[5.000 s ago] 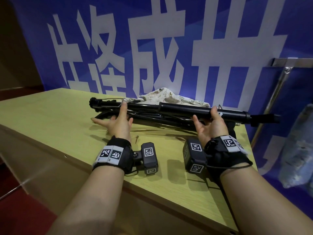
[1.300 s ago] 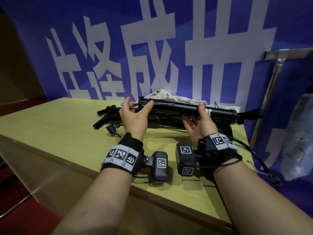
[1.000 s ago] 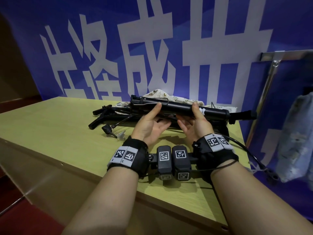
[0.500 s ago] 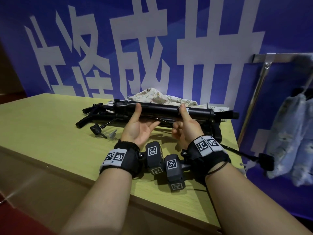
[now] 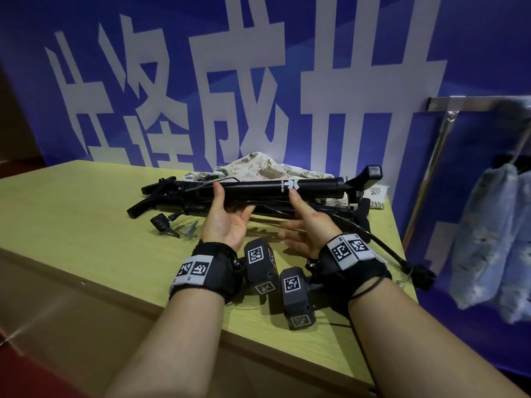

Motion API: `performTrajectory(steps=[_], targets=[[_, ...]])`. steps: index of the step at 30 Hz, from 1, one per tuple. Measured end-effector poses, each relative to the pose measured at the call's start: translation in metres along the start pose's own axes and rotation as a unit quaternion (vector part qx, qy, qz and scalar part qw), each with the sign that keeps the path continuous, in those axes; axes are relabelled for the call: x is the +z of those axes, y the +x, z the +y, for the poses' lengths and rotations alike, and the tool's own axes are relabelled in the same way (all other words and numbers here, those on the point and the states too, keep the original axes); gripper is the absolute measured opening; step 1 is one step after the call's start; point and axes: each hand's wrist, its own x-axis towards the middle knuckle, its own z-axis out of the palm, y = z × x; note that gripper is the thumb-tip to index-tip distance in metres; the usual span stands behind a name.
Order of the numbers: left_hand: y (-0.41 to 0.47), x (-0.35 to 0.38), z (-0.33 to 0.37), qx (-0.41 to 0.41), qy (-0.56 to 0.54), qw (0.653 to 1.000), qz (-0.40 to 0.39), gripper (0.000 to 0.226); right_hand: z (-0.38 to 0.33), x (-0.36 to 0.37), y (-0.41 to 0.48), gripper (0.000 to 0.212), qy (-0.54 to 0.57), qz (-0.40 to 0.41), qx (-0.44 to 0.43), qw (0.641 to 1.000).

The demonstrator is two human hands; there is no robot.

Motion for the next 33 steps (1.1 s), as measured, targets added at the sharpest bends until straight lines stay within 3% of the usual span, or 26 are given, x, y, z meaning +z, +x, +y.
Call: performTrajectory(steps=[3, 10, 13, 18, 22, 29, 33], targets=[[-0.002, 0.0, 0.001, 0.0, -0.032, 0.999, 0.018, 0.053, -0.003, 0.0, 0.002, 0.034, 0.134, 0.057, -0.063, 0.987], [-0.01, 0.002, 0.002, 0.01, 0.005, 0.995, 0.096, 0.044, -0.012, -0.013, 0.004, 0.05, 0.264, 0.169, -0.134, 0.94], [-0.013, 0.003, 0.001, 0.023, 0.012, 0.992, 0.121, 0.036, -0.012, -0.014, 0.006, 0.066, 0.2, 0.206, -0.178, 0.941], [-0.012, 0.002, 0.002, 0.04, -0.011, 0.992, 0.119, 0.052, -0.008, -0.017, 0.006, 0.053, 0.055, 0.228, -0.19, 0.953], [-0.01, 0.001, 0.001, 0.038, 0.0, 0.996, 0.075, 0.048, -0.011, -0.017, 0.003, 0.049, 0.036, 0.228, -0.208, 0.95], [-0.018, 0.01, -0.011, -0.041, 0.142, 0.988, -0.045, 0.016, -0.011, -0.004, -0.006, 0.028, -0.092, 0.183, -0.266, 0.942], [-0.019, 0.012, -0.011, -0.002, 0.131, 0.99, -0.042, 0.033, -0.011, -0.004, -0.003, 0.03, -0.113, 0.188, -0.254, 0.942]])
